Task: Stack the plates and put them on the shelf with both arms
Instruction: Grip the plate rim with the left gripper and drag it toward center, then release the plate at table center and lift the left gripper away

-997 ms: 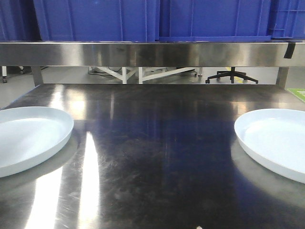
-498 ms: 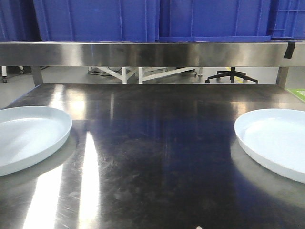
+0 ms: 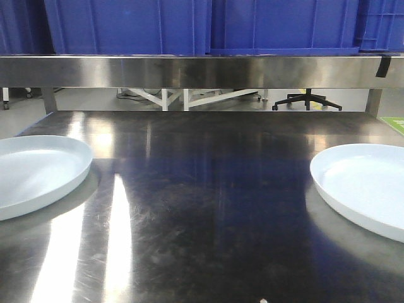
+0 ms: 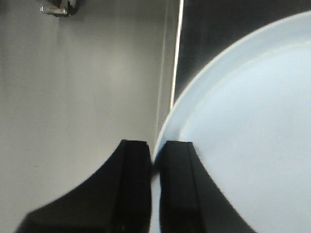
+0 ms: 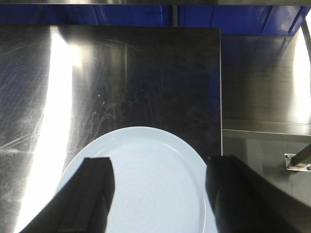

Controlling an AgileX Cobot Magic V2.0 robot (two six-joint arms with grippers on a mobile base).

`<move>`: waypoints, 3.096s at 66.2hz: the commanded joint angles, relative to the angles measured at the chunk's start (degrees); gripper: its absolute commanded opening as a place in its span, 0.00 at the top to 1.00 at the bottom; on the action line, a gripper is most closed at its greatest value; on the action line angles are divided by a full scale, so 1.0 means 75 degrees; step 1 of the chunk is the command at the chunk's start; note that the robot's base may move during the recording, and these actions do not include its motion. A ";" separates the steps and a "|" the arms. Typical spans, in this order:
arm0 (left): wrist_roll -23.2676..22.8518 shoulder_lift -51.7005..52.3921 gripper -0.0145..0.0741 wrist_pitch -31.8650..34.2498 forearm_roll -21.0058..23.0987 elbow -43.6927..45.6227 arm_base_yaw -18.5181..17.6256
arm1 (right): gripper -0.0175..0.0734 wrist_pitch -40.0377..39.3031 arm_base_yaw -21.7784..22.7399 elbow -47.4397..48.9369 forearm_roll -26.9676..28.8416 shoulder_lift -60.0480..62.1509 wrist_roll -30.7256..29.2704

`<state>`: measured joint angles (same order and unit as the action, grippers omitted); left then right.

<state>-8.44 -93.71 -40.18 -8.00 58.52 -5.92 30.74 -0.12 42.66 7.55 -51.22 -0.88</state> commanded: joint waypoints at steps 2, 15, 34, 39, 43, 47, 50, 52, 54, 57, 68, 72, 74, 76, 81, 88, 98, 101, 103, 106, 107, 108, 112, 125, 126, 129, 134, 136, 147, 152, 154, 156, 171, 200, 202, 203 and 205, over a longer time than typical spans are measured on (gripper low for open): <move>-0.0068 0.0657 0.73 0.0331 0.0100 0.0223 -0.0172 | 0.24 -0.0532 0.0016 0.0310 0.0106 0.0053 -0.0085; -0.0068 0.1320 0.73 0.0302 0.0286 0.0381 -0.0487 | 0.24 -0.0532 0.0016 0.0310 0.0244 0.0053 -0.0085; -0.0038 0.1745 0.73 0.0284 0.1241 0.0983 -0.1263 | 0.24 -0.0532 0.0016 0.0310 0.0244 0.0053 -0.0085; -0.0038 0.1728 0.73 0.0332 0.1318 0.1132 -0.1602 | 0.24 -0.0532 0.0016 0.0310 0.0244 0.0053 -0.0085; -0.0038 0.1645 0.73 0.0343 0.1336 0.1246 -0.1887 | 0.24 -0.0532 0.0016 0.0310 0.0244 0.0053 -0.0085; -0.0038 0.1514 0.73 0.0357 0.1347 0.1386 -0.2167 | 0.24 -0.0532 0.0016 0.0310 0.0244 0.0053 -0.0085; -0.0038 0.1403 0.73 0.0384 0.1354 0.1459 -0.2362 | 0.24 -0.0532 0.0016 0.0310 0.0244 0.0053 -0.0085; -0.0038 0.1340 0.73 0.0444 0.1373 0.1492 -0.2485 | 0.24 -0.0532 0.0016 0.0310 0.0244 0.0053 -0.0085; -0.0038 0.1276 0.73 0.0520 0.1424 0.1523 -0.2624 | 0.24 -0.0510 0.0016 0.0310 0.0245 0.0053 -0.0085; -0.0038 0.1155 0.73 0.0654 0.1547 0.1521 -0.2773 | 0.24 -0.0491 0.0016 0.0310 0.0245 0.0053 -0.0085; -0.0038 0.0749 0.73 0.0966 0.1864 0.1569 -0.3208 | 0.24 -0.0405 0.0016 0.0310 0.0245 0.0053 -0.0085; -0.0038 0.0579 0.73 0.1035 0.1870 0.1581 -0.3322 | 0.24 -0.0405 0.0016 0.0310 0.0245 0.0053 -0.0085; -0.0038 0.0481 0.73 0.1082 0.1870 0.1581 -0.3384 | 0.24 -0.0405 0.0016 0.0310 0.0245 0.0053 -0.0085; -0.0038 0.0426 0.73 0.1117 0.1870 0.1581 -0.3444 | 0.24 -0.0405 0.0016 0.0310 0.0245 0.0053 -0.0085; -0.0038 0.0269 0.73 0.1161 0.1870 0.1581 -0.3497 | 0.24 -0.0405 0.0016 0.0310 0.0245 0.0053 -0.0085; -0.0038 0.0034 0.73 0.1192 0.1882 0.1581 -0.3497 | 0.24 -0.0405 0.0016 0.0310 0.0245 0.0053 -0.0085; -0.0021 -0.0219 0.73 0.1241 0.1868 0.1581 -0.3497 | 0.24 -0.0405 0.0016 0.0310 0.0245 0.0053 -0.0085; -0.0021 -0.0319 0.73 0.1241 0.1868 0.1581 -0.3497 | 0.24 -0.0405 0.0016 0.0310 0.0245 0.0053 -0.0085; -0.0021 -0.0383 0.73 0.1247 0.1868 0.1581 -0.3497 | 0.24 -0.0405 0.0016 0.0310 0.0245 0.0053 -0.0085; -0.0021 -0.0457 0.73 0.1247 0.1850 0.1581 -0.3497 | 0.24 -0.0405 0.0016 0.0310 0.0245 0.0053 -0.0085; -0.0021 -0.0477 0.73 0.1247 0.1850 0.1581 -0.3497 | 0.24 -0.0405 0.0016 0.0310 0.0245 0.0053 -0.0085; -0.0021 -0.0514 0.73 0.1247 0.1833 0.1581 -0.3497 | 0.24 -0.0405 0.0016 0.0310 0.0245 0.0053 -0.0085; -0.0021 -0.0577 0.73 0.1247 0.1833 0.1581 -0.3497 | 0.24 -0.0405 0.0016 0.0310 0.0245 0.0053 -0.0085; -0.0021 -0.0590 0.72 0.1296 0.1824 0.1581 -0.3497 | 0.24 -0.0405 0.0016 0.0310 0.0245 0.0053 -0.0085; -0.0021 -0.0590 0.71 0.1296 0.1815 0.1581 -0.3497 | 0.24 -0.0405 0.0016 0.0310 0.0245 0.0053 -0.0085; -0.0021 -0.0590 0.69 0.1280 0.1782 0.1581 -0.3497 | 0.24 -0.0405 0.0016 0.0310 0.0245 0.0053 -0.0085; -0.0021 -0.0590 0.59 0.1242 0.1694 0.1581 -0.3497 | 0.24 -0.0405 0.0016 0.0310 0.0245 0.0053 -0.0085; -0.0021 -0.0590 0.52 0.1229 0.1638 0.1581 -0.3497 | 0.24 -0.0405 0.0016 0.0310 0.0245 0.0053 -0.0085; -0.0021 -0.0590 0.32 0.1205 0.1623 0.1581 -0.3497 | 0.24 -0.0406 0.0016 0.0310 0.0252 0.0053 -0.0085; -0.0021 -0.0590 0.32 0.1073 0.1623 0.1661 -0.3497 | 0.24 -0.0406 0.0016 0.0310 0.0252 0.0053 -0.0085; -0.0021 -0.0573 0.32 0.1019 0.1623 0.1738 -0.3497 | 0.24 -0.0406 0.0016 0.0310 0.0252 0.0053 -0.0085; -0.0021 -0.0573 0.32 0.0888 0.1623 0.1828 -0.3497 | 0.24 -0.0406 0.0016 0.0310 0.0252 0.0053 -0.0085; -0.0021 -0.0201 0.67 0.0316 0.1415 0.2848 -0.3483 | 0.24 -0.0406 0.0016 0.0310 0.0252 0.0053 -0.0085; -0.0078 0.2049 0.74 0.0682 0.1067 0.3238 -0.2344 | 0.24 -0.0406 0.0016 0.0310 0.0252 0.0053 -0.0085; -0.0078 0.2252 0.74 0.0682 0.0994 0.3238 -0.2158 | 0.24 -0.0406 0.0016 0.0310 0.0252 0.0053 -0.0085; -0.0078 0.2332 0.74 0.0682 0.0953 0.3238 -0.2064 | 0.24 -0.0406 0.0016 0.0310 0.0252 0.0053 -0.0085; -0.0078 0.2491 0.74 0.0682 0.0864 0.3208 -0.1875 | 0.24 -0.0406 0.0016 0.0310 0.0252 0.0053 -0.0085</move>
<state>-8.44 -79.97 -38.76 -0.34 80.78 -22.73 31.38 -0.12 42.66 9.03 -51.22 -0.88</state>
